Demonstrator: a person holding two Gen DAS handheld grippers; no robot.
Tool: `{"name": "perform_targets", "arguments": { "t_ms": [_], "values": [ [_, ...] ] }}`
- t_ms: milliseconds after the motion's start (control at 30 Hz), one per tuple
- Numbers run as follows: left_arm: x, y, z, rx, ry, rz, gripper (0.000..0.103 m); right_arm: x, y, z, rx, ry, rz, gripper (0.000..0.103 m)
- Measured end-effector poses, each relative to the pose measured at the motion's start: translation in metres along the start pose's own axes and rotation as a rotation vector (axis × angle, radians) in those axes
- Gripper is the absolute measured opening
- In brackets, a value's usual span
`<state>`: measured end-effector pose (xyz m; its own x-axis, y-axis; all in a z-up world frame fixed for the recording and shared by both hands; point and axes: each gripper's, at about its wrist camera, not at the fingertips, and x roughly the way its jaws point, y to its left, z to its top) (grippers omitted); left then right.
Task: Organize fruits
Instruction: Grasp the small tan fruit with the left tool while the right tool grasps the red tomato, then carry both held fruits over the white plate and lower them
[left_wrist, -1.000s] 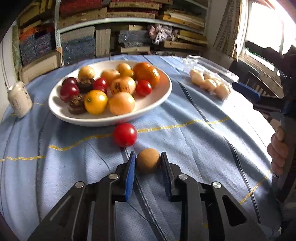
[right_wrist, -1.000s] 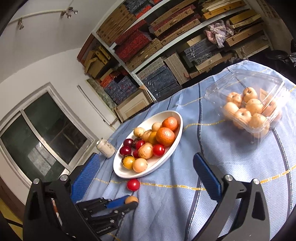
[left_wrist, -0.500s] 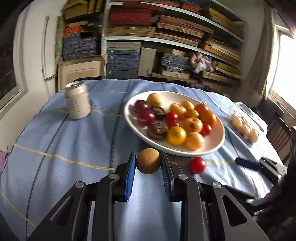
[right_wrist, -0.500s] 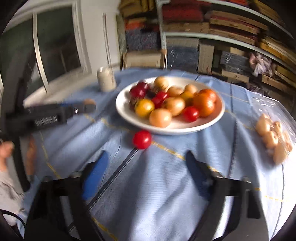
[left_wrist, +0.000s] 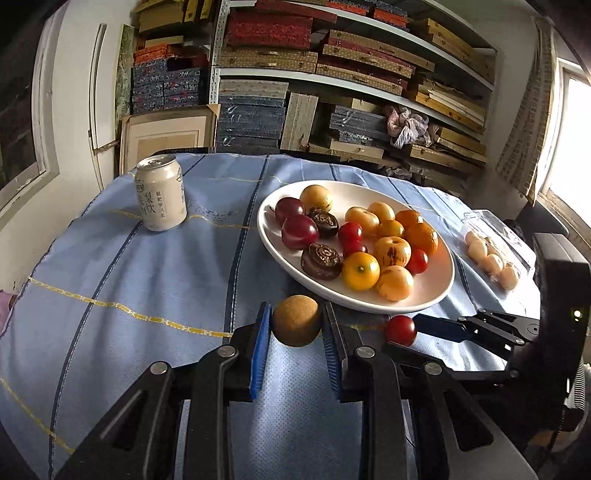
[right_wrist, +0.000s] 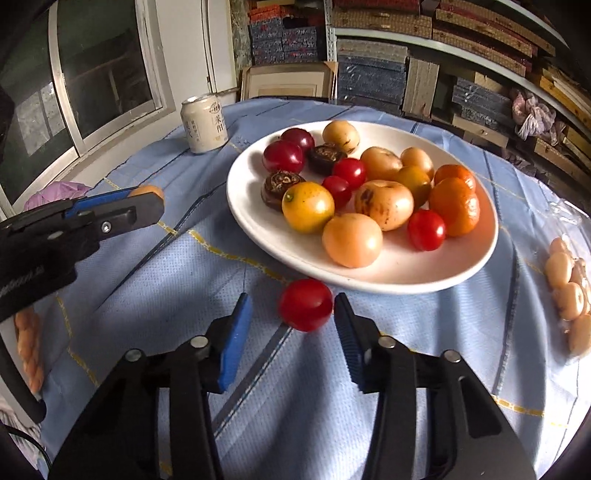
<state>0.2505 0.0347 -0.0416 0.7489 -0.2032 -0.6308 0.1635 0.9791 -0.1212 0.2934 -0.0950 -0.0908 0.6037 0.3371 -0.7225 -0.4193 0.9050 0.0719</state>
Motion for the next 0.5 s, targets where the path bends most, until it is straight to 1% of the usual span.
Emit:
{"name": "perform_targets", "arguments": {
  "t_ms": [67, 133, 200, 300, 400, 500],
  "values": [
    [0.002, -0.001, -0.001, 0.003, 0.007, -0.002, 0.027, 0.005, -0.002, 0.001, 0.005, 0.008, -0.002, 0.041],
    [0.004, -0.003, -0.002, 0.012, 0.011, 0.0, 0.027, 0.01, -0.005, 0.001, 0.02, 0.025, 0.009, 0.036],
    [0.007, -0.005, -0.002, 0.021, 0.017, 0.001, 0.027, 0.011, -0.009, 0.002, 0.034, 0.024, 0.025, 0.031],
    [0.01, -0.008, -0.004, 0.034, 0.025, 0.007, 0.027, 0.008, -0.011, -0.002, 0.042, 0.019, 0.049, 0.03],
    [0.009, -0.011, -0.006, 0.042, 0.025, -0.005, 0.027, -0.009, -0.016, -0.015, 0.048, 0.001, 0.076, 0.03],
    [0.004, -0.024, -0.01, 0.074, 0.017, -0.024, 0.027, -0.039, -0.026, -0.038, 0.069, -0.041, 0.096, 0.03]
  ]
}}
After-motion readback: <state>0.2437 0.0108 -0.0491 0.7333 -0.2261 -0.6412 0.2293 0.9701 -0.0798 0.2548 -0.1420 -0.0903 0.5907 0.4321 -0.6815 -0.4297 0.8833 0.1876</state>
